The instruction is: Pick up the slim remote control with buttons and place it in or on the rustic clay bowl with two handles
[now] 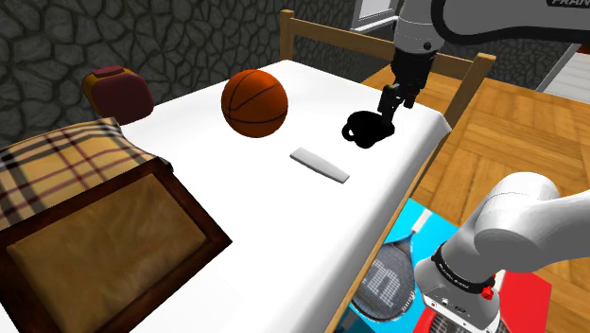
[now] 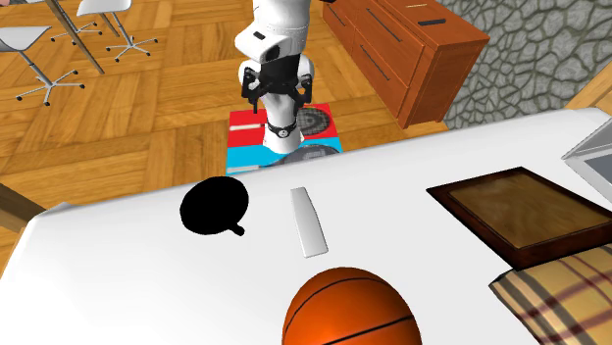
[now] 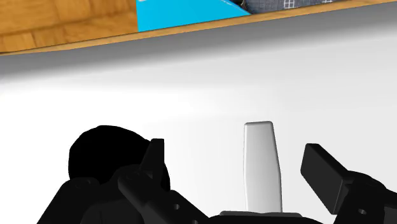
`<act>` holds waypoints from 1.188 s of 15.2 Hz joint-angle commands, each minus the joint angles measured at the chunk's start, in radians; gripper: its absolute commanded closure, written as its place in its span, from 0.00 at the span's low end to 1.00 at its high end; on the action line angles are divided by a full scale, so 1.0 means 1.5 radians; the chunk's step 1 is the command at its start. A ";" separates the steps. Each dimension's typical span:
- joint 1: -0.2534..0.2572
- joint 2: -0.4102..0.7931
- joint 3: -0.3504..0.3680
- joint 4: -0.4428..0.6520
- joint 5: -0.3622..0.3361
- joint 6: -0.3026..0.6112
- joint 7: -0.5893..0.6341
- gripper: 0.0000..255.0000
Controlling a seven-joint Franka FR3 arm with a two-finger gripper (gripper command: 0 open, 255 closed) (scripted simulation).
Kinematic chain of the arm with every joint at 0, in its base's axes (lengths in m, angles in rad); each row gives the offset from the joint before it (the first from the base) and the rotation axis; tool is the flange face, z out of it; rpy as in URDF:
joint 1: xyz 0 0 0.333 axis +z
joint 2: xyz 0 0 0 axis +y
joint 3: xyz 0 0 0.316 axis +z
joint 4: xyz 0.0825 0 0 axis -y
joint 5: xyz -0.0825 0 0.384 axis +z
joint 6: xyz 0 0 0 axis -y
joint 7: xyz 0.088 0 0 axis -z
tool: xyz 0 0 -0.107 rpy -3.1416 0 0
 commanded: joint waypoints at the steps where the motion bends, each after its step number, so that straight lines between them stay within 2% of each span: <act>1: 0.000 0.000 0.000 0.000 0.000 0.000 0.000 0.00; 10: 0.019 0.141 -0.026 -0.064 0.027 0.222 -0.032 0.00; 18: 0.041 0.318 -0.040 -0.056 0.064 0.405 -0.076 0.00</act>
